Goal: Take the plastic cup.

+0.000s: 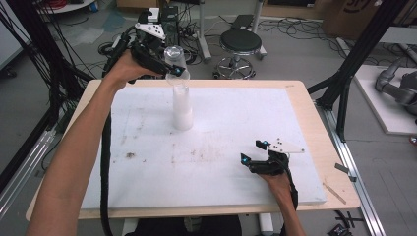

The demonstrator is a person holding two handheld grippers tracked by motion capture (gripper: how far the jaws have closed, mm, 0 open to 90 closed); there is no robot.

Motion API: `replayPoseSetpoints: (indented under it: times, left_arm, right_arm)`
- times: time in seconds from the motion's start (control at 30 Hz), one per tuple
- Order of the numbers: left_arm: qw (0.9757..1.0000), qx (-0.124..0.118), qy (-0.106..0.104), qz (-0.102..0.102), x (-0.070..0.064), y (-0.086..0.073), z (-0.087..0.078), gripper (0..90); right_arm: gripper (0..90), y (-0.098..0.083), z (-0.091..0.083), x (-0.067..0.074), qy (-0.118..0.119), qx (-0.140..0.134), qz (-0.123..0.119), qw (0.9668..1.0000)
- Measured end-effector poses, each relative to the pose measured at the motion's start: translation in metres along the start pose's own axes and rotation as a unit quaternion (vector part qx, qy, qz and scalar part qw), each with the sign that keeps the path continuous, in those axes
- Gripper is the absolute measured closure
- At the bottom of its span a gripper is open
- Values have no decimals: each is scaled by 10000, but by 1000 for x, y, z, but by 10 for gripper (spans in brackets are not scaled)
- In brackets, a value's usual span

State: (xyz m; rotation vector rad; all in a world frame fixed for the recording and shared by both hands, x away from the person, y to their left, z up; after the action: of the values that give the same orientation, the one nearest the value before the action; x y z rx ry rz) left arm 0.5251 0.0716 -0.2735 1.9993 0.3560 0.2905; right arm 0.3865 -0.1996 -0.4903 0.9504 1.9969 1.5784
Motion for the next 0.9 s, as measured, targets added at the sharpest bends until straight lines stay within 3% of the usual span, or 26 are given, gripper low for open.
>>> replayPoseSetpoints:
  times: [0.1,0.2,0.33,0.5,0.9]
  left_arm:
    - [9999,-34,-97,-121,-5,-2,-3,355]
    - [9997,-165,-181,-72,-13,-4,-9,355]
    - [9997,-162,-208,15,-26,-10,-20,355]
    - [9985,-440,-298,108,-53,-14,-39,356]
    - [9963,-730,-454,82,-91,-37,-46,357]
  right_arm:
    - [153,0,0,0,2,-2,18,10000]
    - [153,0,-1,0,0,0,25,10000]
    - [153,0,-1,0,-30,-18,-14,10000]
    - [153,0,-1,0,-34,-13,6,10000]
    - [153,0,-1,-1,-45,-1,10,10000]
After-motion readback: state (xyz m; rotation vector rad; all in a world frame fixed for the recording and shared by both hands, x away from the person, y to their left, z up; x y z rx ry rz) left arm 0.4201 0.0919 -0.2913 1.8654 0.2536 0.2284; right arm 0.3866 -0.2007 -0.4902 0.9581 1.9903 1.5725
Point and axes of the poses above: each handheld gripper's, and its own axes: z roughly forward along the jaws, y roughly out of its top, x roughly to its left, the point moved 10 cm from there along z, roughly forward along the jaws, and after that the axes turned 6 degrees about -x, right-handed, at the moved point
